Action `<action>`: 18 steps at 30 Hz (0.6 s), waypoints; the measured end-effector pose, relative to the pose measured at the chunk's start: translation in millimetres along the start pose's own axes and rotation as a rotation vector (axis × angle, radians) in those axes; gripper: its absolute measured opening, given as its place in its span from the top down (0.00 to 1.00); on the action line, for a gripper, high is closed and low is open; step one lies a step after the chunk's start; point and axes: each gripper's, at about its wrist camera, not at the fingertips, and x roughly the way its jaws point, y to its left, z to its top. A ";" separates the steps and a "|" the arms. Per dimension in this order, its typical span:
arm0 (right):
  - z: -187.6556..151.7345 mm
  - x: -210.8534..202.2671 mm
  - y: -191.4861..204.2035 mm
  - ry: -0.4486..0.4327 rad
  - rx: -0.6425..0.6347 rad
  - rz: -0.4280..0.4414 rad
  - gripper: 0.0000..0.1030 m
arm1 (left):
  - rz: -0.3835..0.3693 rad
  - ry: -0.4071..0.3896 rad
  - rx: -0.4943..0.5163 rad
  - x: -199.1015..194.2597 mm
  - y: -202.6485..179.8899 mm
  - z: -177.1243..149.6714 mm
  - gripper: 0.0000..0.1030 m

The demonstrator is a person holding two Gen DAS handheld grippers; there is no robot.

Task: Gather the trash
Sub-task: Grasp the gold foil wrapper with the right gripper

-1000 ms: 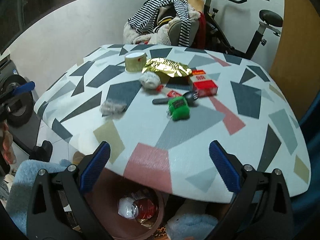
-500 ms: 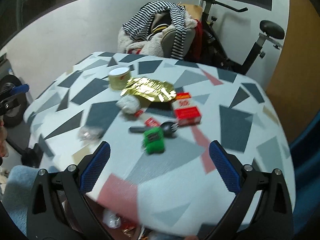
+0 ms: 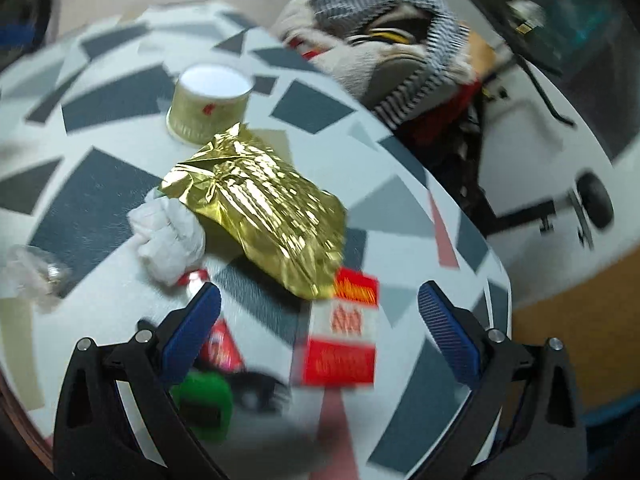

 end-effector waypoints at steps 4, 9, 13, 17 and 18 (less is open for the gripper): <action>20.5 30.7 16.0 0.040 -0.132 -0.014 0.06 | 0.000 0.012 -0.011 15.1 8.4 6.9 0.10; 34.6 41.1 23.6 0.022 -0.177 0.057 0.34 | -0.017 0.034 -0.014 33.3 15.8 16.9 0.10; 37.6 33.5 21.5 0.002 -0.161 0.091 0.55 | -0.019 0.051 0.030 50.3 15.6 26.3 0.10; 36.2 16.3 4.2 -0.071 -0.055 0.135 0.58 | -0.024 0.069 0.071 69.7 12.1 36.4 0.09; 35.9 12.4 -1.1 -0.085 -0.024 0.142 0.60 | -0.022 0.073 0.085 75.9 10.1 39.6 0.08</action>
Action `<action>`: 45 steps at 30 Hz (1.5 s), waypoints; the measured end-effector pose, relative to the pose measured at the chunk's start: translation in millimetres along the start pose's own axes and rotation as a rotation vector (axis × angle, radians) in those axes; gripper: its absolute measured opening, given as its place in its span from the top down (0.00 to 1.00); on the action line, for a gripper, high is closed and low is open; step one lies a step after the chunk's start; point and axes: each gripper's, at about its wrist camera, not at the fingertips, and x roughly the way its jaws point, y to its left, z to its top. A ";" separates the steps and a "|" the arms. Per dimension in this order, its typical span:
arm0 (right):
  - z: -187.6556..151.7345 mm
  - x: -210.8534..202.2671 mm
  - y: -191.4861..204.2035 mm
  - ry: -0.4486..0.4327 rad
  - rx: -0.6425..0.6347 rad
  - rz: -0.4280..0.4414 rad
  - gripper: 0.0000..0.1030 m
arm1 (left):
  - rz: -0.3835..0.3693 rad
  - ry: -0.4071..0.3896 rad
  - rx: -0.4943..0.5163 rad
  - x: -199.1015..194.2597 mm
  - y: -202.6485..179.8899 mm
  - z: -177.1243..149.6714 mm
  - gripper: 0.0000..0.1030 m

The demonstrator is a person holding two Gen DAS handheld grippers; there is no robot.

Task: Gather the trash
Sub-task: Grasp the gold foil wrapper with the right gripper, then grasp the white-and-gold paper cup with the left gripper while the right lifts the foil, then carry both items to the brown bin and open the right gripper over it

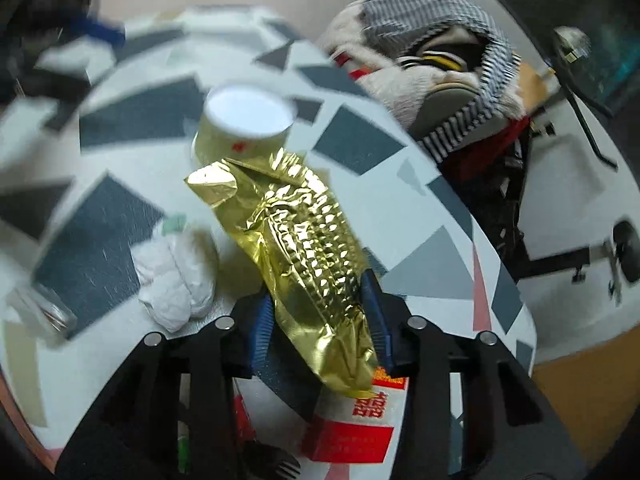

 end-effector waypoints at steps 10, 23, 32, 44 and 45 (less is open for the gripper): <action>-23.7 -41.8 -67.3 -0.166 0.460 0.095 0.78 | 0.051 0.092 0.070 77.7 -13.9 33.9 0.06; -42.7 -75.7 -72.6 -0.210 0.530 0.060 0.80 | 0.066 0.124 0.052 88.1 -13.5 53.7 0.30; -45.4 -108.4 -52.9 -0.228 0.523 0.066 0.81 | 0.040 0.007 0.075 -3.3 -31.8 58.2 0.30; -74.8 -170.9 -5.7 -0.247 0.516 0.089 0.81 | -0.012 -0.064 0.137 -101.6 -86.5 -7.1 0.30; -78.7 -178.1 -1.6 -0.252 0.516 0.090 0.81 | -0.016 -0.067 0.140 -108.6 -91.0 -13.4 0.30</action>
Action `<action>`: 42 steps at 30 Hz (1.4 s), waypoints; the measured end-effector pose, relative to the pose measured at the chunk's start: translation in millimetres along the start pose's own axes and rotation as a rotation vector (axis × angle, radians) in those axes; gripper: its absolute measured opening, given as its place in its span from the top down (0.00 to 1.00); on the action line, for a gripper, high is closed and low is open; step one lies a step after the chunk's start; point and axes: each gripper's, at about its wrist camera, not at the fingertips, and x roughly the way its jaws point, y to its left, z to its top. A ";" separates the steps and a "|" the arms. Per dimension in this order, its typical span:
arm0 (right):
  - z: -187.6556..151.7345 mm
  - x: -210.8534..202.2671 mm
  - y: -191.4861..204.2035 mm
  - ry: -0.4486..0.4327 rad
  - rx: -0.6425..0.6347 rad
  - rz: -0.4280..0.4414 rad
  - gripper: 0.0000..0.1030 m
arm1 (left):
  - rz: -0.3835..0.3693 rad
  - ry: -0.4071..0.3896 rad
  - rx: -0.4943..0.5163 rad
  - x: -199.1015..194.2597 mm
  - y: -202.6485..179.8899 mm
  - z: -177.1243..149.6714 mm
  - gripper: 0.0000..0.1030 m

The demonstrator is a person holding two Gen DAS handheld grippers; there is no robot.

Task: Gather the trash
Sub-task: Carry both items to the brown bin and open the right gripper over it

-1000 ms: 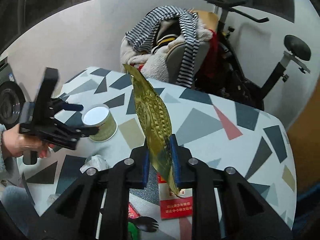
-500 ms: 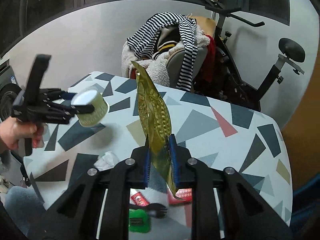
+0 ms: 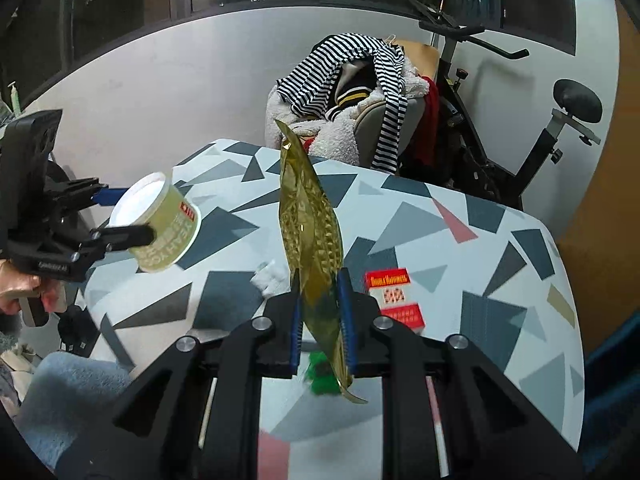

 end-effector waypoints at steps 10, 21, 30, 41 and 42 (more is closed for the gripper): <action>-34.2 -50.2 24.8 -0.016 -0.029 0.035 0.82 | -0.017 -0.021 0.002 -52.3 -34.9 -42.8 0.30; -87.7 -75.7 52.4 0.037 -0.035 0.090 0.82 | -0.048 -0.030 -0.027 -92.2 -57.4 -93.2 0.30; -134.7 -73.3 69.5 0.124 -0.038 0.125 0.82 | -0.060 -0.014 -0.047 -103.7 -63.4 -131.3 0.30; -168.4 -50.1 86.6 0.238 -0.040 0.171 0.82 | -0.069 0.011 -0.042 -107.9 -62.1 -152.7 0.30; -171.0 -45.1 89.9 0.253 -0.045 0.177 0.82 | -0.070 0.013 -0.042 -108.2 -61.6 -154.4 0.30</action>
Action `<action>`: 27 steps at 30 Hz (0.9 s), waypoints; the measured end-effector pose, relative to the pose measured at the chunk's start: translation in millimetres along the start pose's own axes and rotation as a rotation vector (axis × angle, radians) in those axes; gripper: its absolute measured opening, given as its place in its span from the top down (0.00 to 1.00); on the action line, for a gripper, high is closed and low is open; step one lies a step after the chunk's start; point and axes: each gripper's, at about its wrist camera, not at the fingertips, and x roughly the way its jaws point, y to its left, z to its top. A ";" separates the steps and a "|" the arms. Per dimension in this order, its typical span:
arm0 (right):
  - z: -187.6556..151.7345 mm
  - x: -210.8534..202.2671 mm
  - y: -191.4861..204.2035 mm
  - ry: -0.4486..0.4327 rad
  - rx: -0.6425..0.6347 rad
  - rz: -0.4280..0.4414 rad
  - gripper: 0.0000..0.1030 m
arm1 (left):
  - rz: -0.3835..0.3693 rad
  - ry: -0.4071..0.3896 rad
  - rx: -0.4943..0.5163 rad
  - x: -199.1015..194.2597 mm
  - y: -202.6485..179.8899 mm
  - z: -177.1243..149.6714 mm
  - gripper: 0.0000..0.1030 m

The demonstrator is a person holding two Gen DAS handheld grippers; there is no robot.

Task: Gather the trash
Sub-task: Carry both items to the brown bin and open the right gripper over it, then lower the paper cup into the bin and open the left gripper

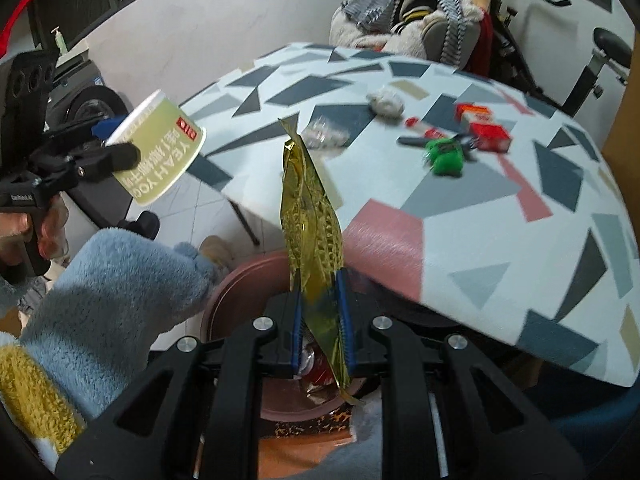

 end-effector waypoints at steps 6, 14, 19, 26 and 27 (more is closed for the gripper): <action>-4.0 31.5 10.2 0.086 -0.010 0.036 0.82 | -0.005 0.008 -0.007 -0.6 1.5 -8.7 0.30; -10.0 60.5 16.1 0.178 0.015 0.033 0.73 | -0.010 0.034 0.007 5.1 1.1 -15.1 0.30; -7.6 60.8 13.7 0.159 0.025 0.020 0.51 | -0.017 0.048 0.007 11.1 2.0 -15.9 0.30; 5.9 33.5 -3.2 0.039 0.034 -0.061 0.11 | -0.028 0.082 0.021 24.4 -5.6 -21.3 0.30; 7.8 26.5 -9.1 0.014 0.045 -0.087 0.10 | -0.030 0.089 0.022 27.5 -6.9 -22.2 0.30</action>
